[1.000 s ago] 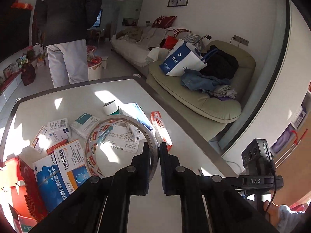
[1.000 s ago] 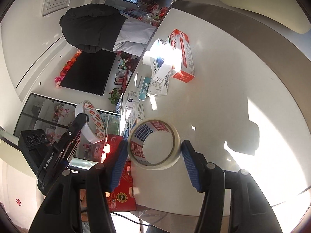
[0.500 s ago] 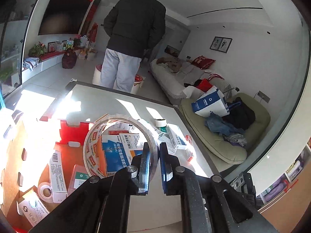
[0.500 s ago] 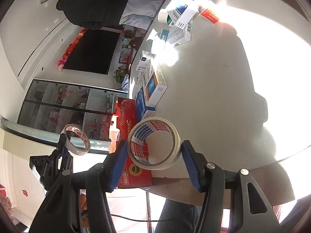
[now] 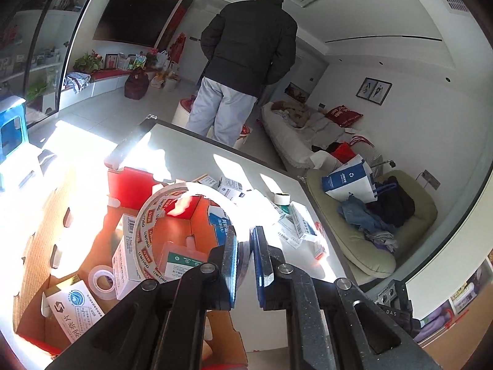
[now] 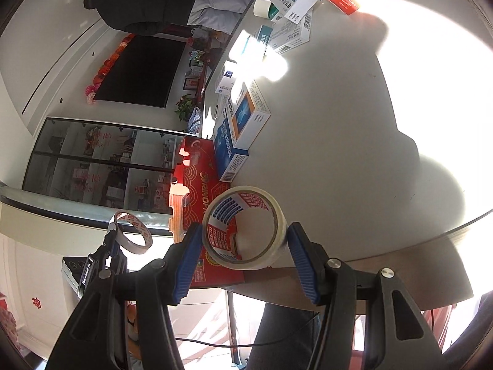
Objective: Organize objects
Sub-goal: 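Carry the white tape roll over the orange box with the left gripper while the right holds the clear tape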
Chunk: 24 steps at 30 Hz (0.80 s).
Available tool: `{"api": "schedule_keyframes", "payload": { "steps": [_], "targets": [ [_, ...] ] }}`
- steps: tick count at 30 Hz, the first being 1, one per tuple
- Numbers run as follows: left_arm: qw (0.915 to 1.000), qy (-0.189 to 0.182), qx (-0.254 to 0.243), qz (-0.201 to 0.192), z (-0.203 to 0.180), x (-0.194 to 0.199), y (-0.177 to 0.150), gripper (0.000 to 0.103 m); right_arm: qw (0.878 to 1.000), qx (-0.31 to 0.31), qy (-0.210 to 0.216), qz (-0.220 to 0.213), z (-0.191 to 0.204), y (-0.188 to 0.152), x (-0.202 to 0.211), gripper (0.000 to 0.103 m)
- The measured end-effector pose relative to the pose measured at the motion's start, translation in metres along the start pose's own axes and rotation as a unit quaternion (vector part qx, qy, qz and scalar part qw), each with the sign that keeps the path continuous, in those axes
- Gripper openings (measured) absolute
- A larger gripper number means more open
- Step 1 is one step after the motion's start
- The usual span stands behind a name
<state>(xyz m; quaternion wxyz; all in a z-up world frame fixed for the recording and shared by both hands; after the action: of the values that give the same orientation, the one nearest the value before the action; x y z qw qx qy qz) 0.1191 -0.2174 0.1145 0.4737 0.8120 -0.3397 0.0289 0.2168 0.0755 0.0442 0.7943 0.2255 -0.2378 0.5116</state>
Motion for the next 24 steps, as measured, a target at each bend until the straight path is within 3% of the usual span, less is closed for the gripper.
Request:
{"api": "schedule_keyframes", "payload": {
  "steps": [24],
  "targets": [
    [0.9999, -0.007, -0.006, 0.008, -0.0047, -0.0052, 0.0048, 0.009, 1.0, -0.016, 0.009, -0.004, -0.0038, 0.0032, 0.0041, 0.056]
  ]
}}
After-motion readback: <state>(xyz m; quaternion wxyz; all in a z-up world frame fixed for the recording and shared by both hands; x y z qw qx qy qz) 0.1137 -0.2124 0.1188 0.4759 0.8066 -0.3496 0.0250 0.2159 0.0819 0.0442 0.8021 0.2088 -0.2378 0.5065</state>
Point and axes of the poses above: each gripper's, at about its wrist camera, not at the fingertips, and x roughly against the way its jaws point, z to its left, y to its top, the point moved 5 cm from there along -x, roughly the way its jaws point, and after that the axes turned 10 degrees about -y, right-handed, at the moved point
